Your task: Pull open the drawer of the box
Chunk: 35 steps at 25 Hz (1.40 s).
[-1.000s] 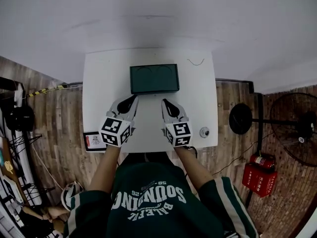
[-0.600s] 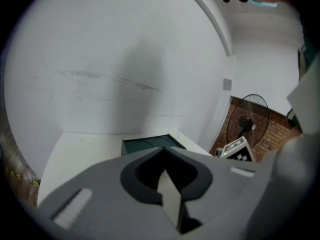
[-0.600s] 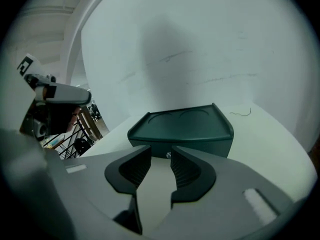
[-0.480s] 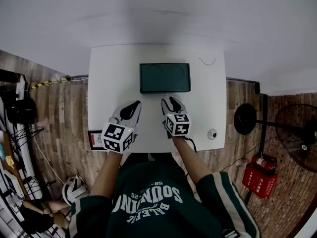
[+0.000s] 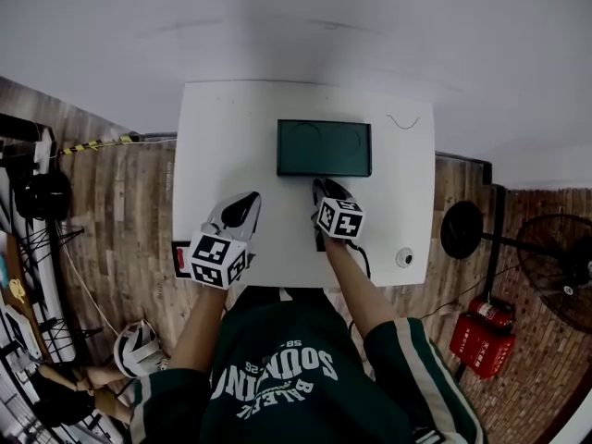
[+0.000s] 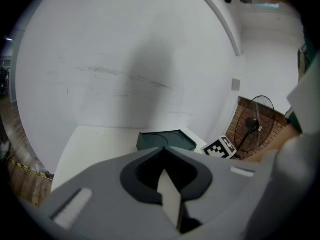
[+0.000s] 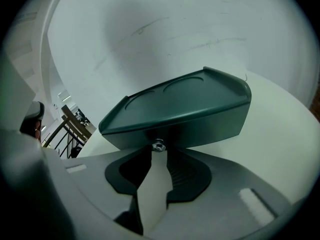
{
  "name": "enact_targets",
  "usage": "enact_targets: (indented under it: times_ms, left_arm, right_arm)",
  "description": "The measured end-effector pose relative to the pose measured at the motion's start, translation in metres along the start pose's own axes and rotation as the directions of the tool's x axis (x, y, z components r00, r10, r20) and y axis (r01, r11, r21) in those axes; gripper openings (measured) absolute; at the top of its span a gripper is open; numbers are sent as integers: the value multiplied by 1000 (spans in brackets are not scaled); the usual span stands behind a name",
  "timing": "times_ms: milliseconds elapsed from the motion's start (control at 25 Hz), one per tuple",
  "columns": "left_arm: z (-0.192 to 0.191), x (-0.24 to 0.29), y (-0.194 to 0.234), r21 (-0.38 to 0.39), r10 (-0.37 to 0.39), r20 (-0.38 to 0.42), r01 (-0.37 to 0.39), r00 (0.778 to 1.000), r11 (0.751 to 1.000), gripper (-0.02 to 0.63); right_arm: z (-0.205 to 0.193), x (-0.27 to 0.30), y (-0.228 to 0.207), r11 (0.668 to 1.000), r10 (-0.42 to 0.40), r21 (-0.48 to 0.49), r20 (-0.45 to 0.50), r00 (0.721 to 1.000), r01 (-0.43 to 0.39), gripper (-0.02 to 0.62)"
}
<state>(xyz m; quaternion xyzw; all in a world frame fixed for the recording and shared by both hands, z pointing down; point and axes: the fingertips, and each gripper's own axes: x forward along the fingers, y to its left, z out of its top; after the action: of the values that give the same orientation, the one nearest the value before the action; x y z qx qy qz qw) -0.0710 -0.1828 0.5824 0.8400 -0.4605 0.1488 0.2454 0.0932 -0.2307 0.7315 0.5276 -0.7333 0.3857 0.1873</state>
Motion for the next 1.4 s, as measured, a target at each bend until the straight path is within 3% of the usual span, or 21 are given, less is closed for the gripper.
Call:
enact_targets:
  times_ms: [80,1400]
  left_arm:
    - [-1,-3,3,-5,4,0,-4,1000,1000,54]
    - [-17,-13,-22,-4,-28,-12,28,1000,1000,54]
  right_arm:
    - [-2,1,1,1000,-7,1,-5,1000,7,66]
    - [-81,-58,8,1000,22,-12,-88,996,-23,66]
